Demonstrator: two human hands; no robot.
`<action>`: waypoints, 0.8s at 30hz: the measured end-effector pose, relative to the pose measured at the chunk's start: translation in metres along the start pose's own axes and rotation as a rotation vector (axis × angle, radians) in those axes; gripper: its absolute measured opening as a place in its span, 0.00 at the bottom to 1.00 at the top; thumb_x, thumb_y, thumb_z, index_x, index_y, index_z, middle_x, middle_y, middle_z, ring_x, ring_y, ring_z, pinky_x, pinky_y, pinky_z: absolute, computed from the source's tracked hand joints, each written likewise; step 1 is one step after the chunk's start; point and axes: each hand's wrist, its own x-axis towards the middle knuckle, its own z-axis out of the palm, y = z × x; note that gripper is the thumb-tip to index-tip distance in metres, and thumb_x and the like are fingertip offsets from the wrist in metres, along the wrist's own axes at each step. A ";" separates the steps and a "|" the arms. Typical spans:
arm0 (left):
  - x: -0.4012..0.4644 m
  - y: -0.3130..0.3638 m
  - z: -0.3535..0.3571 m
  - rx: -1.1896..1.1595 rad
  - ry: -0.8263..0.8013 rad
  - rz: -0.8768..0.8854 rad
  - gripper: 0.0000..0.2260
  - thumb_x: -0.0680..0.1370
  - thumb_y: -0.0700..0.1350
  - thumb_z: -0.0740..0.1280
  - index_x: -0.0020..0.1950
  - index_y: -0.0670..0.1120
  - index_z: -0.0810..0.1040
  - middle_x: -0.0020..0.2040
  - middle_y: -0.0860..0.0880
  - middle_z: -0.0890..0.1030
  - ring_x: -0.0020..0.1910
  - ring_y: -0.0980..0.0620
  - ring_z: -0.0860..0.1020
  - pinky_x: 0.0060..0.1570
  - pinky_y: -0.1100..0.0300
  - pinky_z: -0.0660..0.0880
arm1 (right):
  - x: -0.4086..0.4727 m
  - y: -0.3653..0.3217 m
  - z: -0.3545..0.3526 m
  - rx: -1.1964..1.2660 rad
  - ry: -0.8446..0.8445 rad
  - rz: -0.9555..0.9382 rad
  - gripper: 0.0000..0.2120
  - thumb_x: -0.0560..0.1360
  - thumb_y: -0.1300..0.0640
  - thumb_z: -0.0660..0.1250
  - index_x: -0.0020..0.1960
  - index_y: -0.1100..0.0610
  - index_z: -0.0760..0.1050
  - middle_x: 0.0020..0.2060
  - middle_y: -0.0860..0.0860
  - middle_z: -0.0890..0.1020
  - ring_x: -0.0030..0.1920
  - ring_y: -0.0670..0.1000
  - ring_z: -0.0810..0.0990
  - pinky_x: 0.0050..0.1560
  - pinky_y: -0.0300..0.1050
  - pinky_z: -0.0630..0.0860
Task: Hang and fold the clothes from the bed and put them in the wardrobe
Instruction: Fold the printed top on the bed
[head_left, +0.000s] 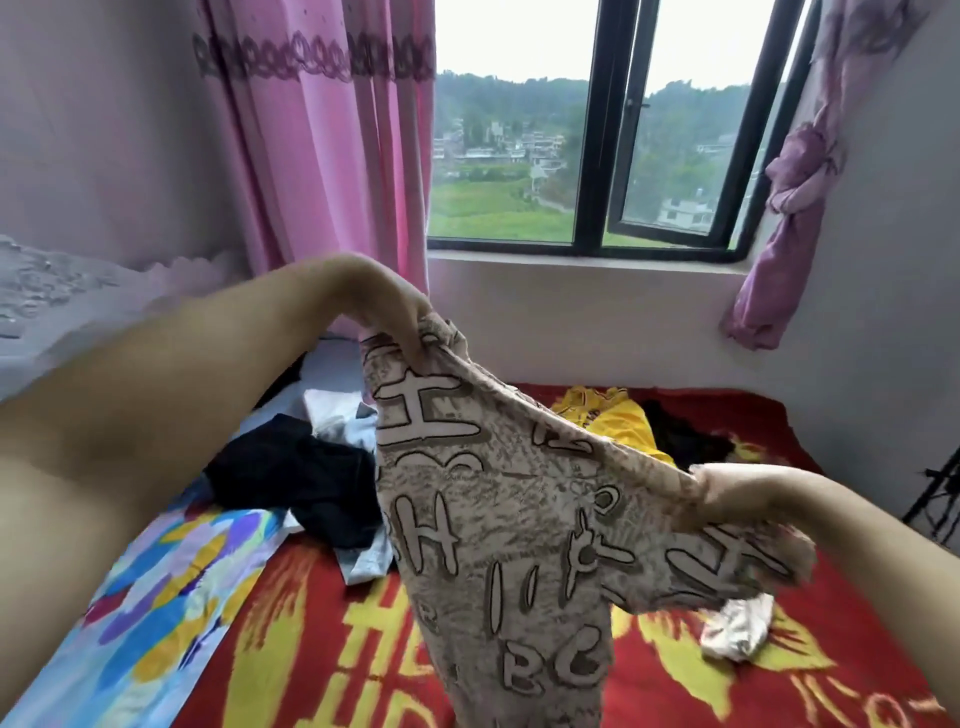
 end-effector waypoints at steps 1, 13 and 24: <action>0.014 -0.006 0.007 0.037 0.026 -0.031 0.07 0.73 0.39 0.72 0.51 0.43 0.81 0.41 0.50 0.84 0.40 0.51 0.82 0.42 0.59 0.79 | 0.013 0.003 0.001 -0.127 0.044 0.074 0.24 0.66 0.40 0.71 0.51 0.58 0.79 0.48 0.50 0.83 0.49 0.50 0.80 0.45 0.38 0.74; 0.077 -0.028 -0.027 -0.164 1.249 -0.031 0.09 0.77 0.38 0.61 0.53 0.40 0.80 0.55 0.38 0.78 0.51 0.41 0.78 0.45 0.55 0.72 | 0.078 -0.017 -0.105 0.281 1.172 0.142 0.10 0.76 0.56 0.64 0.53 0.59 0.78 0.50 0.65 0.81 0.54 0.65 0.77 0.50 0.49 0.71; 0.080 -0.078 0.128 -0.155 0.329 0.347 0.11 0.65 0.39 0.65 0.36 0.58 0.77 0.31 0.56 0.74 0.29 0.60 0.70 0.31 0.63 0.69 | 0.111 0.048 0.000 0.356 0.848 0.066 0.15 0.73 0.68 0.63 0.58 0.60 0.80 0.53 0.63 0.82 0.56 0.61 0.79 0.52 0.41 0.70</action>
